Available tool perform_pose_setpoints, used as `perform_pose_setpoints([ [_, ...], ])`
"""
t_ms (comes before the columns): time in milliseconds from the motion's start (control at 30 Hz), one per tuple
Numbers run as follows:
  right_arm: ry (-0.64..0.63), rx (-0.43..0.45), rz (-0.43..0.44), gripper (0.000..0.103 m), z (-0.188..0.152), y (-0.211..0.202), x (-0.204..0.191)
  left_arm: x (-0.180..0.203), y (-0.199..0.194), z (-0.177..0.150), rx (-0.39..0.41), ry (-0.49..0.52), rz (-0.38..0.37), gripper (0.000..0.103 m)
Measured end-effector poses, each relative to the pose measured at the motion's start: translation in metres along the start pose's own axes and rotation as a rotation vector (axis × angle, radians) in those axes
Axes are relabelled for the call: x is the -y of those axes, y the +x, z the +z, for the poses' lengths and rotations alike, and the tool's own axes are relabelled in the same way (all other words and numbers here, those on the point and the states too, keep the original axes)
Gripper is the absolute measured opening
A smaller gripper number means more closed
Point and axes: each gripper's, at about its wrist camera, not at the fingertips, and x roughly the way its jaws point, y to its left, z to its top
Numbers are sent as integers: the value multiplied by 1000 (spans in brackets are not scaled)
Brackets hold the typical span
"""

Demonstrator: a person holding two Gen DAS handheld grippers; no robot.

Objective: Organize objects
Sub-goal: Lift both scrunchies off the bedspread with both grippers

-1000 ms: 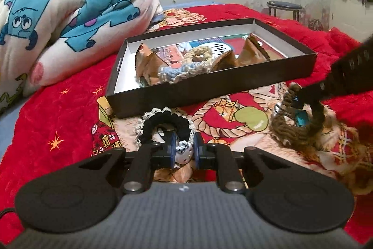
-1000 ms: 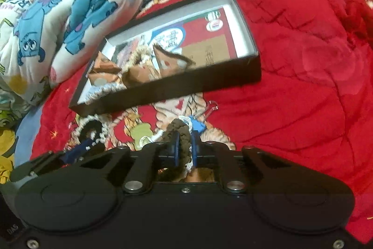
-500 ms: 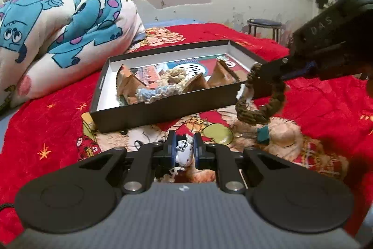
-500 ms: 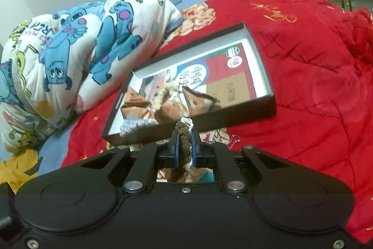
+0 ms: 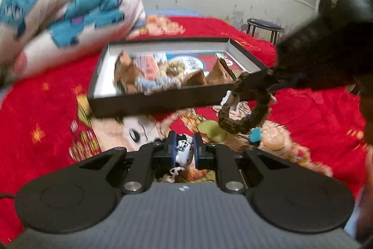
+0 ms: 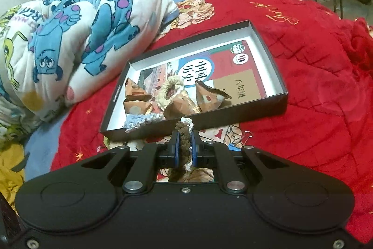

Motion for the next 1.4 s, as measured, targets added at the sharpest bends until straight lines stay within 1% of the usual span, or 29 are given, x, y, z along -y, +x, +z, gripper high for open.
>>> perform_pose_setpoints([
  [33, 14, -3, -3, 10, 0, -2, 3, -4, 0, 1, -6, -30, -11, 17],
  [100, 39, -10, -18, 11, -2, -4, 12, -8, -1, 2, 0, -55, -16, 17],
  [167, 66, -20, -30, 11, -3, -4, 22, -7, -2, 2, 12, -52, -4, 17],
  [300, 118, -27, -36, 11, -2, -4, 35, -5, -2, 1, 11, -37, -8, 17],
  [367, 89, -23, -28, 11, -3, -5, 31, -2, -3, 1, 20, -22, -1, 17],
  [567, 2, -44, 19, 11, -8, -4, 12, 2, -4, -1, 21, -7, -18, 17],
  [667, -1, -46, 27, 11, -9, -4, 9, 2, -1, -1, 6, -12, -26, 17],
  [933, 40, -59, 21, 11, -8, 0, 16, 4, -4, -1, 22, 7, -28, 17],
  [1233, 3, -63, 41, 11, -9, 0, 9, 5, -4, -2, 25, 9, -28, 17],
  [1400, 12, -66, 36, 11, -10, 1, 10, 5, -5, -1, 35, 4, -25, 17],
])
